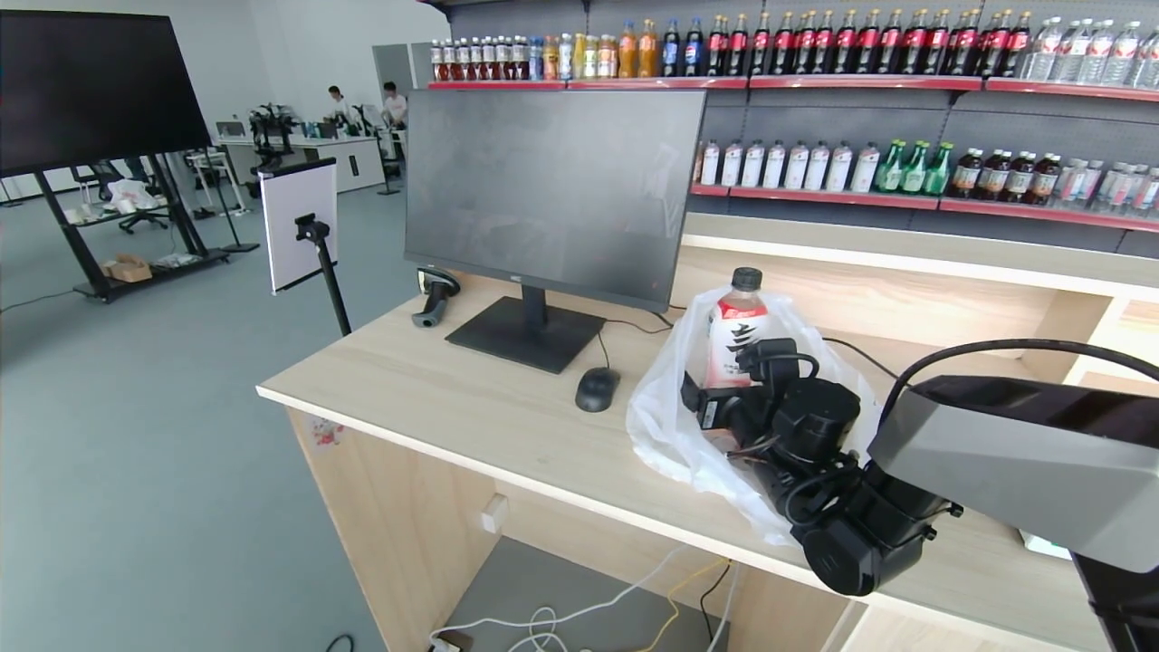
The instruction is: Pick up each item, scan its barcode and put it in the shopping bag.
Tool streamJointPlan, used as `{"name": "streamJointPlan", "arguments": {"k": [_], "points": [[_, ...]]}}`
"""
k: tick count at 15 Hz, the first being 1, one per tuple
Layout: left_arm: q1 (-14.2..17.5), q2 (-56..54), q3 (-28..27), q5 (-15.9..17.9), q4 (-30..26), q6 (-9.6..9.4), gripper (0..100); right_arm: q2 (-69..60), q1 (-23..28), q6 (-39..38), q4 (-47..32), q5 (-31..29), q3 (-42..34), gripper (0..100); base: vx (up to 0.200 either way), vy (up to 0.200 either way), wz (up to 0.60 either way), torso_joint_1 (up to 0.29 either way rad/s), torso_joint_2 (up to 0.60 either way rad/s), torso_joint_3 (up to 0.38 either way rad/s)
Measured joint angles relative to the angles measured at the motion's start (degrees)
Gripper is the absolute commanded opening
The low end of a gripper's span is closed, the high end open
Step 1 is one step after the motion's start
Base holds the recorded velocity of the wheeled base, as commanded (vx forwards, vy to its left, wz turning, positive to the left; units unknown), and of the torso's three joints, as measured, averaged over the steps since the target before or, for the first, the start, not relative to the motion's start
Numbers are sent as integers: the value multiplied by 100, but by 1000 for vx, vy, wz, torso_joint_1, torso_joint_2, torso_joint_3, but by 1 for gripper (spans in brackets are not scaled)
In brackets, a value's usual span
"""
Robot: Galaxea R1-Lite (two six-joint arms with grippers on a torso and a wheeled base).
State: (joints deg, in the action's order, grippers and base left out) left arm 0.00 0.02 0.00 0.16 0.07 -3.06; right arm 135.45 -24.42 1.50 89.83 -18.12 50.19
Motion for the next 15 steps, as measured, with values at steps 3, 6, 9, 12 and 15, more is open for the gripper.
{"name": "streamJointPlan", "arguments": {"k": [3, 6, 9, 12, 15], "points": [[0, 0, 0, 0, 0, 6, 100, -127, 2, 9, 7, 2, -99, 100, 0, 0, 0, 0, 0, 0], [0, 0, 0, 2, 0, 0, 100, -288, -6, 17, 7, 0, -280, 100, 0, 0, 0, 0, 0, 0], [0, 0, 0, 2, 0, 6, 100, -524, -72, 16, 9, -5, -512, 100, 0, 0, 0, 0, 0, 0], [0, 0, 0, 0, 0, 24, 100, -769, -91, -16, 11, -6, -741, 100, 0, 0, 0, 0, 0, 0], [0, 0, 0, -2, -7, 173, 100, -1070, -96, -101, 13, -6, -973, 100, 0, 0, 0, 0, 0, 0]]}}
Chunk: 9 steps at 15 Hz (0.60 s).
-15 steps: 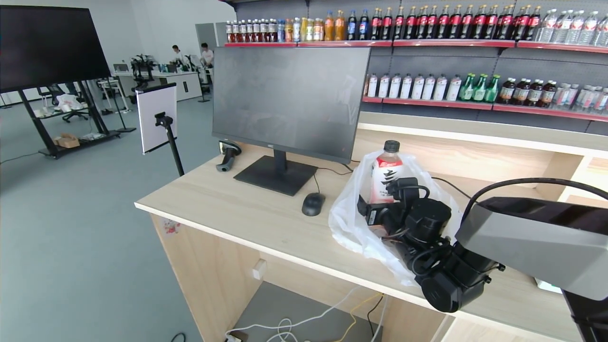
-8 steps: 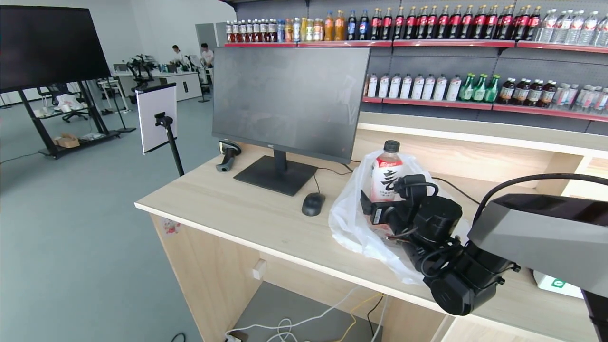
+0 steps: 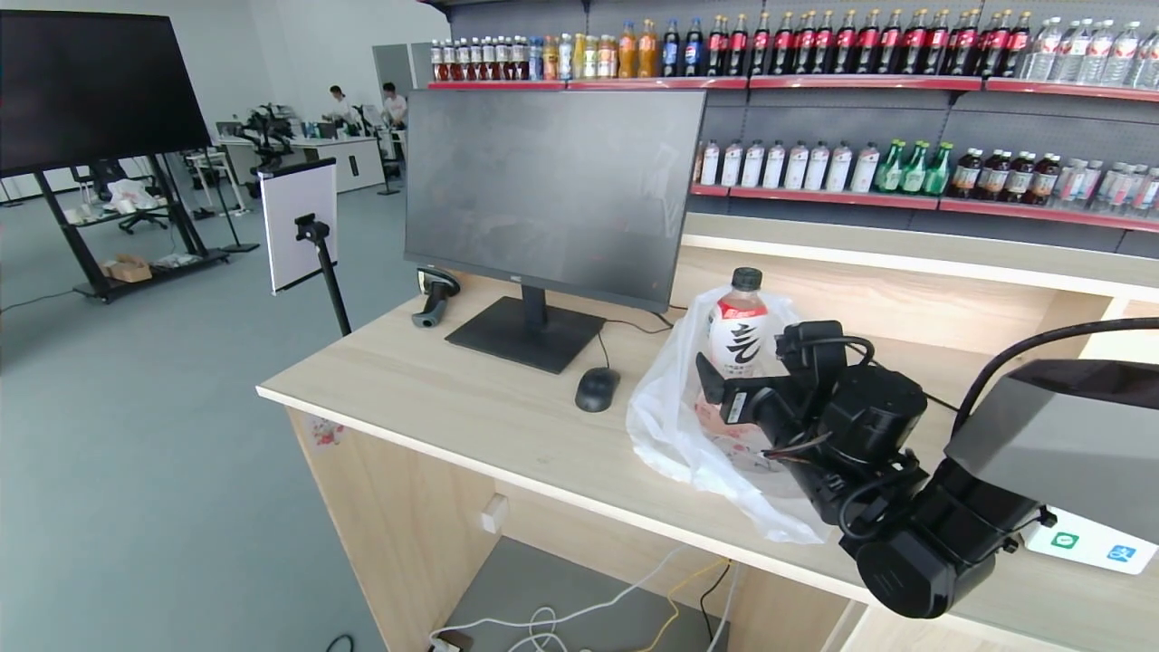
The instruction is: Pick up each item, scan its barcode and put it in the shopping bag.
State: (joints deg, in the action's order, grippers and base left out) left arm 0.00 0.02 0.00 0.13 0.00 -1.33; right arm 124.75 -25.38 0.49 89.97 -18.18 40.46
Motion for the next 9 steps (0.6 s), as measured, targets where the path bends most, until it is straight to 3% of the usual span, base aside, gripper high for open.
{"name": "streamJointPlan", "arguments": {"k": [9], "points": [[0, 0, 0, -4, -2, 55, 100, -1104, -129, -17, -2, -2, -723, 100, 0, 0, 0, 0, 0, 0]]}}
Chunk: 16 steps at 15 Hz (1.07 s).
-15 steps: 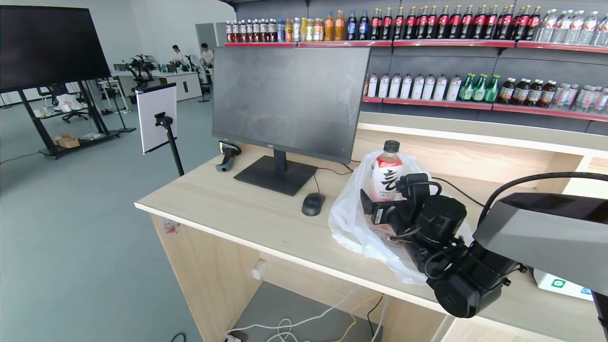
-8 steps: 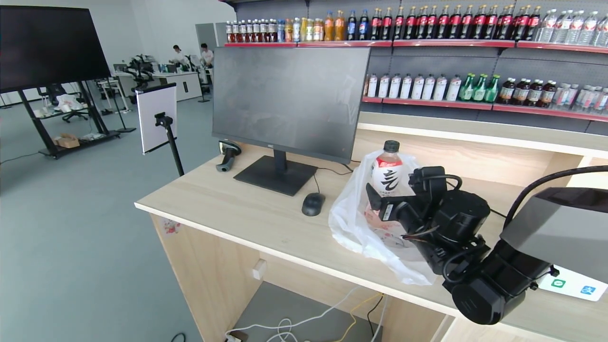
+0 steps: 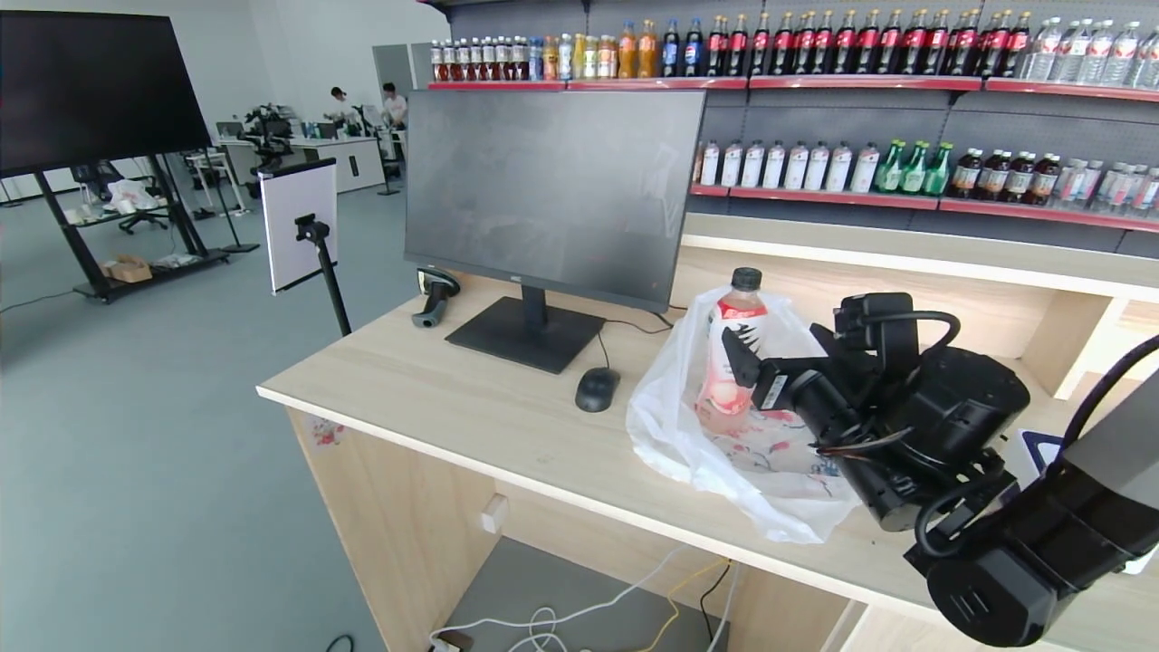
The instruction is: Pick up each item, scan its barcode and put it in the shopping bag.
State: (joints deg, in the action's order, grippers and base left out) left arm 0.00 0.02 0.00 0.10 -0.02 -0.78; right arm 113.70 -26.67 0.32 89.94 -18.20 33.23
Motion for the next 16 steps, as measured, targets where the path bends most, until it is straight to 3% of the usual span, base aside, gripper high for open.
{"name": "streamJointPlan", "arguments": {"k": [8, 16], "points": [[2, 0, 0, 0, 2, 0, 100, -839, -535, -294, 2, 9, -449, 100, 0, 0, 0, 0, 0, 0], [2, 0, 0, 0, 0, 0, 100, -1086, -472, -294, 9, 9, -473, 100, 0, 0, -600, 2, 1, 5]]}}
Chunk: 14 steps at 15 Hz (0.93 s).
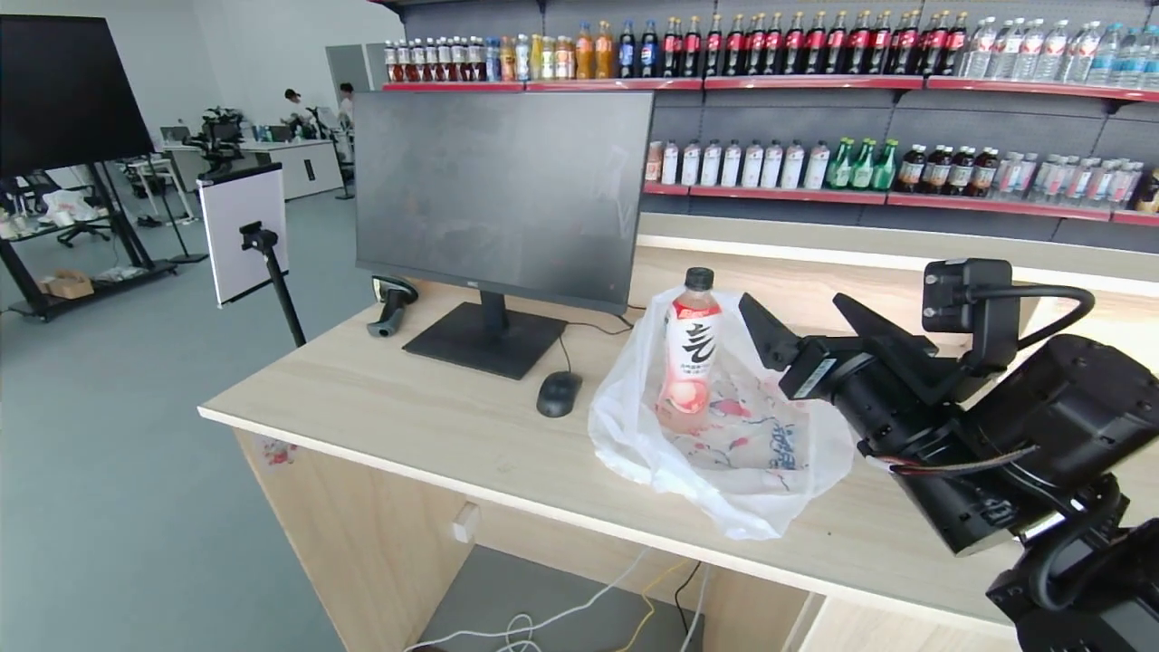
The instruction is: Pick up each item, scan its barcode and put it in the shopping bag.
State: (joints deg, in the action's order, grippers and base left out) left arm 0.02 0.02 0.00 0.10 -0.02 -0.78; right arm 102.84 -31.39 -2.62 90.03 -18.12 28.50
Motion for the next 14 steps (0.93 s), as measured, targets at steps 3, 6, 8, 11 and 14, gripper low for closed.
{"name": "streamJointPlan", "arguments": {"k": [3, 6, 8, 11, 14], "points": [[0, 0, 0, -2, 2, 0, 100, -56, -9, -2, -9, 0, -33, 100, 0, 0, -600, -2, 6, 4], [-2, 0, 0, 0, 2, 0, 100, -160, -2, 49, -9, -5, -169, 100, 0, -67, 0, 1, 1, 1], [-5, 0, 0, 0, -2, -1, 100, -221, -2, 62, 7, -5, -229, 100, 0, -200, 0, -5, 5, 5], [-10, 0, 0, -2, 0, 0, 100, -260, -30, 154, -15, 9, -299, 100, 0, -200, 0, -1, 1, 5], [2, 0, 0, 0, 2, 0, 100, -282, -2, 161, -4, -2, -343, 100, 0, -200, 0, 1, 5, 2]]}}
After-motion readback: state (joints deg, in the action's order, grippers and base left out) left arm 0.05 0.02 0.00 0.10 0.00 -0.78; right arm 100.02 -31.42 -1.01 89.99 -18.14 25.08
